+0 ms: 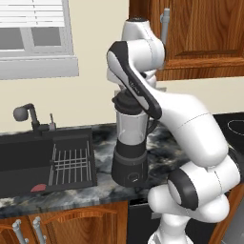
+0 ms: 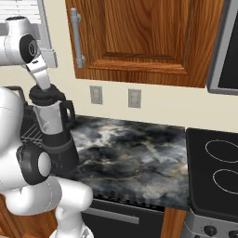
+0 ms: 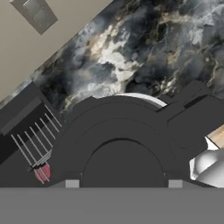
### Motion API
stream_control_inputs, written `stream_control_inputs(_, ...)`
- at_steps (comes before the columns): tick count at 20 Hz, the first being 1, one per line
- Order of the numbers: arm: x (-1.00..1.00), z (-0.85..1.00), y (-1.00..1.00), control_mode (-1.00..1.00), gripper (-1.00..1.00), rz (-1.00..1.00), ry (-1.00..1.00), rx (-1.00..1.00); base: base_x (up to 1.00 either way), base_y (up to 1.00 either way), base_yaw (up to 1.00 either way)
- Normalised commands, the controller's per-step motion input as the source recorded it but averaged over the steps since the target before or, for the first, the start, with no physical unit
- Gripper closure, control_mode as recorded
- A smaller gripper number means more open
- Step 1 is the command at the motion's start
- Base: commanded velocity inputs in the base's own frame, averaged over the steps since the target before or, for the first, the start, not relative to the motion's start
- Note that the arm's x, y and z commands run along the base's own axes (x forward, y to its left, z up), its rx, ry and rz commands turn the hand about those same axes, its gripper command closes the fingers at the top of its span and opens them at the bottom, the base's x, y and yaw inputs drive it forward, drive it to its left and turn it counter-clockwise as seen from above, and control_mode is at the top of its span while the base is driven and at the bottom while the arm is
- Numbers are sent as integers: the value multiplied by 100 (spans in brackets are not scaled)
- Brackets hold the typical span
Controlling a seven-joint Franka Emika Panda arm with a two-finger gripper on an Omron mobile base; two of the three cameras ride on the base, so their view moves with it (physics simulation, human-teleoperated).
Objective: Grab the onion and garlic from the fridge, place them in the blender, close the lid, and turn on the blender to create a marinade.
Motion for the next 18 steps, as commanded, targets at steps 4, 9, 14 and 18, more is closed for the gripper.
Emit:
stream_control_inputs(4, -4, -5, -13, -100, 100, 0, 0, -6, 0, 0, 0)
stream_control_inputs(9, 4, 0, -2, -100, 100, 0, 1, 0, 0, 0, 0)
stream_control_inputs(14, 0, 0, -24, -100, 100, 1, -1, 0, 0, 0, 0)
stream_control_inputs(18, 1, -8, 0, -100, 100, 0, 1, 0, 0, 0, 0)
